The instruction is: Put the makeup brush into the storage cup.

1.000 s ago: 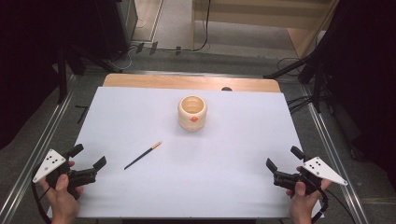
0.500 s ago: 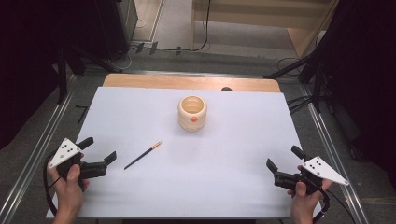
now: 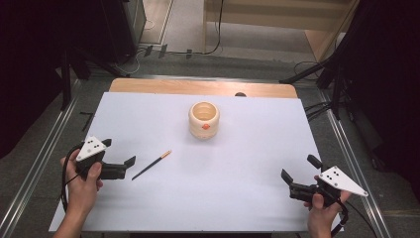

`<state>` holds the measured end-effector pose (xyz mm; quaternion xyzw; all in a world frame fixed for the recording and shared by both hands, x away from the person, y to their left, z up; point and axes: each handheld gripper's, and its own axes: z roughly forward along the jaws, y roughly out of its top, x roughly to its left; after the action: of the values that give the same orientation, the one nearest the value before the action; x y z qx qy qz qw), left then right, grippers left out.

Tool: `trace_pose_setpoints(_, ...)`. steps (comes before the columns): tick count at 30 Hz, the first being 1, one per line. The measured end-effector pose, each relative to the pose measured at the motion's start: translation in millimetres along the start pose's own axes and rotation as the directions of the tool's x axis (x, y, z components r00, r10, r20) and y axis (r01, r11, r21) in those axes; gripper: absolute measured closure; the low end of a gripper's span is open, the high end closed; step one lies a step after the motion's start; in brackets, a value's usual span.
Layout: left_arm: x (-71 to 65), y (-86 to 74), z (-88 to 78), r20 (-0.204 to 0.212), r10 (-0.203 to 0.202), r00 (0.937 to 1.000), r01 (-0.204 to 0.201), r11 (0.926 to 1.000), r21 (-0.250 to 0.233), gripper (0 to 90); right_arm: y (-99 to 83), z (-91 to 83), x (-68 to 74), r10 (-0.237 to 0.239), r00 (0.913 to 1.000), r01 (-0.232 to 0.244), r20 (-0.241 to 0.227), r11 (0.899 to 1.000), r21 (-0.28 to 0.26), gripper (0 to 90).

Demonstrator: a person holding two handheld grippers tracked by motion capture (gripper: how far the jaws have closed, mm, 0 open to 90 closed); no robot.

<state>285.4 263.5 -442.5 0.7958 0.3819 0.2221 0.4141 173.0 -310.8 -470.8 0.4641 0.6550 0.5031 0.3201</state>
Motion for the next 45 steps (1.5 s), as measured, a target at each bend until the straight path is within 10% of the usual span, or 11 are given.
trace_pose_setpoints(10, -9.9, 21.6, 12.5, 0.001, 0.084, 0.9964, -0.084, 0.9913, 0.101, 0.0, -0.5, 1.9, 1.9, -0.015, 0.9999, 0.015, -0.007, 1.000, 0.012, 0.0)
trace_pose_setpoints(28, -26.4, 59.8, 33.3, 0.022, 0.158, 0.9872, -0.158, 0.9500, 0.269, 4.7, -1.5, 4.0, 2.2, -0.019, 0.9987, 0.020, -0.047, 1.000, 0.012, 0.0)
trace_pose_setpoints(34, -32.4, 67.2, 45.5, 0.069, 0.187, 0.9800, -0.199, 0.9112, 0.361, 14.6, -1.8, 5.1, 2.3, -0.021, 0.9985, 0.022, -0.050, 1.000, 0.017, 0.0)
trace_pose_setpoints(45, -45.3, 63.9, 72.8, 0.168, 0.224, 0.9599, -0.280, 0.7992, 0.532, 42.0, -2.9, 7.4, 2.0, -0.015, 0.9987, 0.017, -0.049, 0.999, 0.033, 0.0)
